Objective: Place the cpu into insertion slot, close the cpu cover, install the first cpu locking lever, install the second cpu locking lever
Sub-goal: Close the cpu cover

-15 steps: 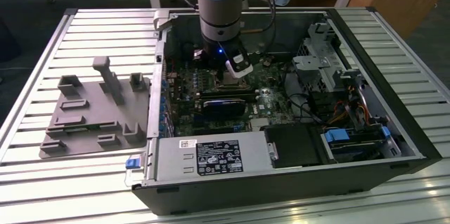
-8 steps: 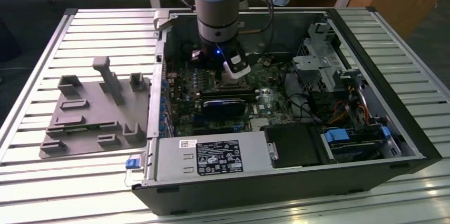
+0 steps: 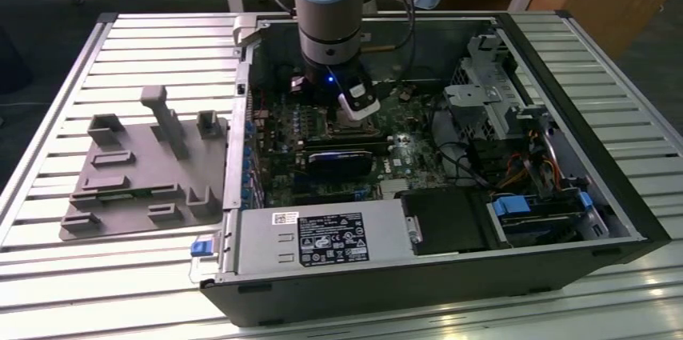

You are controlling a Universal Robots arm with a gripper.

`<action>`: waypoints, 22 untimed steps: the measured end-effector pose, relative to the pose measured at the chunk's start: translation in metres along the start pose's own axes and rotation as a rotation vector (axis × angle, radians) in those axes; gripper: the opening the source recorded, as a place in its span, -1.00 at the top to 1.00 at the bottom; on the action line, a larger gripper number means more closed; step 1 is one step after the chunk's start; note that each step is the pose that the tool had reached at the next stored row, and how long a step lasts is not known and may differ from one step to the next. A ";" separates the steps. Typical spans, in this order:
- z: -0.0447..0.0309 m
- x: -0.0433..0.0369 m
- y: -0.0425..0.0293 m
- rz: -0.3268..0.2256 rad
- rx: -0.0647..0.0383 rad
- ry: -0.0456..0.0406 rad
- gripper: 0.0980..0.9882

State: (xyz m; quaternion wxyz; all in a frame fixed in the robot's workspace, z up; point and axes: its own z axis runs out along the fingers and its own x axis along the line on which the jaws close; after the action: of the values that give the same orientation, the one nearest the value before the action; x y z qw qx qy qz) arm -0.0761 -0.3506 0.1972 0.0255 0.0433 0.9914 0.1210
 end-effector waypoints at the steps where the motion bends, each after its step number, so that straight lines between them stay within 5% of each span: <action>1: 0.0000 -0.0003 0.0000 0.000 0.000 0.0000 0.99; 22: -0.0028 -0.0067 0.0013 0.000 -0.004 -0.0002 0.99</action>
State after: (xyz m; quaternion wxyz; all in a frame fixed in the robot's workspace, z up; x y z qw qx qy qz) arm -0.0695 -0.3506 0.2006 0.0256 0.0433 0.9911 0.1232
